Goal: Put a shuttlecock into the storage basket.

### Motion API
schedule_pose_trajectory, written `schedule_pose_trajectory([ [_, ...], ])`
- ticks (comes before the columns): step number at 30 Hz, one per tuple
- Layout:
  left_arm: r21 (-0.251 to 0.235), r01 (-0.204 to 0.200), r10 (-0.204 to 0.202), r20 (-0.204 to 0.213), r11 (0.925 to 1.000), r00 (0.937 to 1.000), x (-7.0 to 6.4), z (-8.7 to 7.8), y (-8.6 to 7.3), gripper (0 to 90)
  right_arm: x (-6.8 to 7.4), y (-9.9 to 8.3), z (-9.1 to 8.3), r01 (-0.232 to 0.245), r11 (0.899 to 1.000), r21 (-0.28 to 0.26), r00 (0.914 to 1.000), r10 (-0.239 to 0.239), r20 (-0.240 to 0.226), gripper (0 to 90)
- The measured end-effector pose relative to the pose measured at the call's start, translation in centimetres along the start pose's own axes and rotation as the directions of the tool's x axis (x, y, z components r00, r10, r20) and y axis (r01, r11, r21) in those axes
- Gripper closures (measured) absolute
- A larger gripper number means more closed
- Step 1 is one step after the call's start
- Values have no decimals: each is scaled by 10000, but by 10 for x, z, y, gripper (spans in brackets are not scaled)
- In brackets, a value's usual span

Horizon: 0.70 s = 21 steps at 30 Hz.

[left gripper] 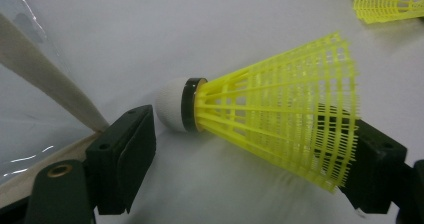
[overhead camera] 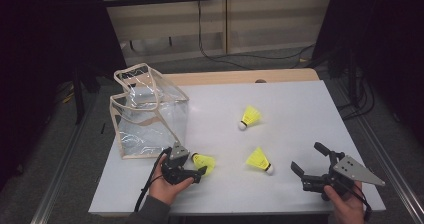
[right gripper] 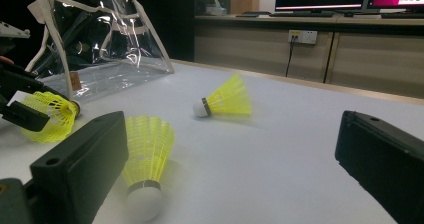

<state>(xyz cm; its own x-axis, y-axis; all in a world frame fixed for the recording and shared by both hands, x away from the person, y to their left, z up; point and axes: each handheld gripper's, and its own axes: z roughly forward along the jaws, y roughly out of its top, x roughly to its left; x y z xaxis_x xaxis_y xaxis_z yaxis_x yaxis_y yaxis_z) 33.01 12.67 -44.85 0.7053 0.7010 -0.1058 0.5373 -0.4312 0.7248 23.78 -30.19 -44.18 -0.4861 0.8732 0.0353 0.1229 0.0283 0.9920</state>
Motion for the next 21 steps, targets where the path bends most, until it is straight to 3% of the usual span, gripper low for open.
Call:
schedule_pose_trajectory([
  [11, 43, 96, -95, -151, 9999, 9998, 0, 1, 0, 234, 0, 0, 0, -27, 10000, -16, 10000, 27, 6, 4],
  [21, 58, 277, -273, -506, 9996, 9983, 2, -1, -1, 346, 0, 0, -1, -38, 10000, -31, 10000, 38, 6, 4],
])
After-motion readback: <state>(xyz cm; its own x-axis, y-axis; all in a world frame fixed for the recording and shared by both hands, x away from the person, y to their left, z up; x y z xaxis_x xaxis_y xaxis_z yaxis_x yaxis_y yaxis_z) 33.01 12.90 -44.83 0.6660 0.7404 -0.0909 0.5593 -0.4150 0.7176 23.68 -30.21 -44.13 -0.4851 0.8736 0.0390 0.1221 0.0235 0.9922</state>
